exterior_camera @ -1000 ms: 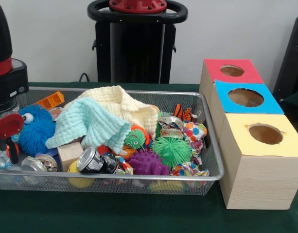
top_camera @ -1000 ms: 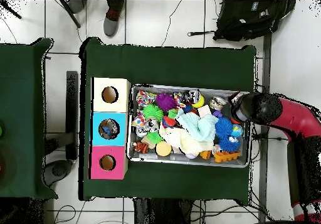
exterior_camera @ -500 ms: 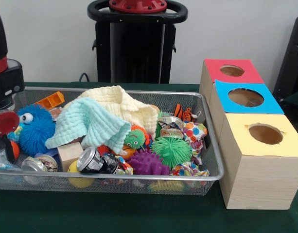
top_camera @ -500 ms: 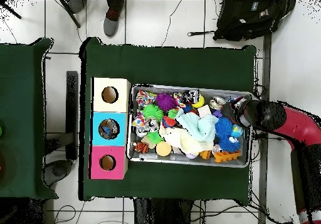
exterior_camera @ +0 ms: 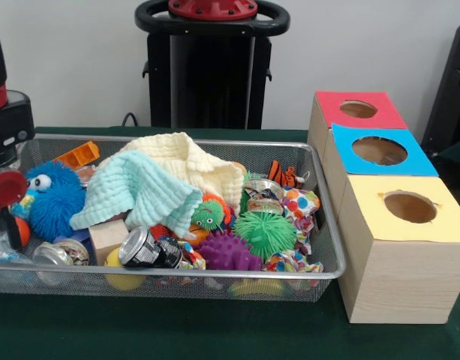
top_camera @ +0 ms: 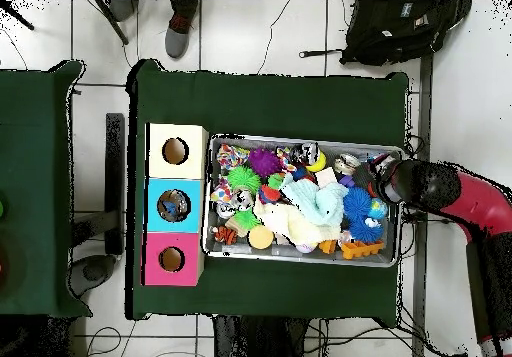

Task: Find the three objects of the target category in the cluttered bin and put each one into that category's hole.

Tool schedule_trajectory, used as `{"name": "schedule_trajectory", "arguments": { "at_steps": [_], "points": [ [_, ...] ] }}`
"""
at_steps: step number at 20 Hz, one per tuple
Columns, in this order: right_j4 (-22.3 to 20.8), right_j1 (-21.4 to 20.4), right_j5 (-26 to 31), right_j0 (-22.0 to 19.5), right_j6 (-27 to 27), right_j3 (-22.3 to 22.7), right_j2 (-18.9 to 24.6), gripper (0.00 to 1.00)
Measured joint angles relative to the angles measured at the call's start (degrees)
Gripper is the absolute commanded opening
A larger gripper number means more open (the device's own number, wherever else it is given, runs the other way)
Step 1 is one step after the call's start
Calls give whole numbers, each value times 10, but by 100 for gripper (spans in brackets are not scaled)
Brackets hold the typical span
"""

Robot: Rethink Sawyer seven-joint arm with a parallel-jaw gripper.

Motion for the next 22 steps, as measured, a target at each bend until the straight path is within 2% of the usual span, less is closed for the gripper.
{"name": "schedule_trajectory", "arguments": {
  "at_steps": [14, 22],
  "points": [
    [-1, -3, 0, -10, 0, 12, 8, 100],
    [-1, -24, 0, -15, 0, 32, 8, 100]
  ]
}}
